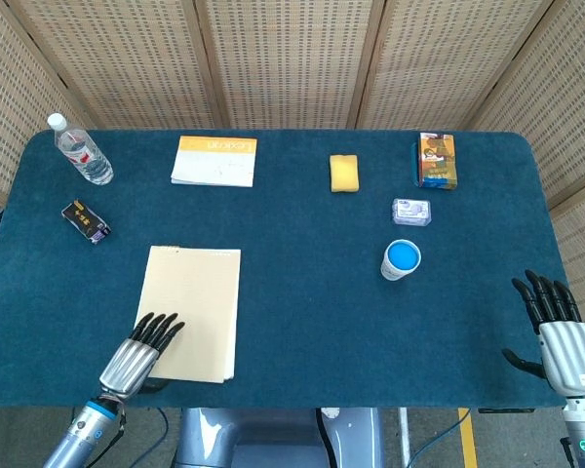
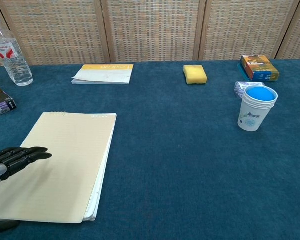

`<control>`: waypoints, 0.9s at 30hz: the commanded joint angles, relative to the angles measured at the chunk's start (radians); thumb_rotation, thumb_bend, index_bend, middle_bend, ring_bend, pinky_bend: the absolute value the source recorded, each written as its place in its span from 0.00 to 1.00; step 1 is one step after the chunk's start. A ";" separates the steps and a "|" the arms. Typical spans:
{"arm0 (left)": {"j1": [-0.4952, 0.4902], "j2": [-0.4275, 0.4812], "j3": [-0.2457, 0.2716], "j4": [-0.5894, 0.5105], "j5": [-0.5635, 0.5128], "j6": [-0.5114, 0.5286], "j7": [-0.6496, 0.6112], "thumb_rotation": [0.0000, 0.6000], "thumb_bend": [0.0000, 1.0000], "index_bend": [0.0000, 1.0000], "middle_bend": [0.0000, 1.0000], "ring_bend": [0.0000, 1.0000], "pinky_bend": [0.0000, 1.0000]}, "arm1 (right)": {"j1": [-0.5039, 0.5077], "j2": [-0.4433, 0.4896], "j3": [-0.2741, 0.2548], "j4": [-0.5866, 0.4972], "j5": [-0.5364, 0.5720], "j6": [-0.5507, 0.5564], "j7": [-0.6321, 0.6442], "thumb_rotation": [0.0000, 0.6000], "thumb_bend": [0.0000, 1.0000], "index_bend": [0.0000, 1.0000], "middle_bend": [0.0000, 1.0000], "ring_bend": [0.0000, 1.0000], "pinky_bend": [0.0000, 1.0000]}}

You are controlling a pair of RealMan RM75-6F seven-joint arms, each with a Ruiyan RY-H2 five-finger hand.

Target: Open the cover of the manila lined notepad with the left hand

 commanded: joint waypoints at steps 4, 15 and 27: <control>-0.005 0.004 -0.001 -0.006 -0.008 0.003 -0.002 1.00 0.23 0.00 0.00 0.00 0.00 | 0.000 0.001 0.000 0.000 0.001 0.000 0.001 1.00 0.00 0.02 0.00 0.00 0.00; -0.016 0.034 -0.001 -0.052 -0.028 -0.003 0.012 1.00 0.23 0.00 0.00 0.00 0.00 | 0.000 0.000 0.000 0.000 0.002 -0.002 -0.002 1.00 0.00 0.02 0.00 0.00 0.00; -0.030 0.055 -0.003 -0.092 -0.063 -0.035 0.047 1.00 0.22 0.00 0.00 0.00 0.00 | 0.002 -0.002 0.001 0.001 0.005 -0.005 -0.006 1.00 0.00 0.02 0.00 0.00 0.00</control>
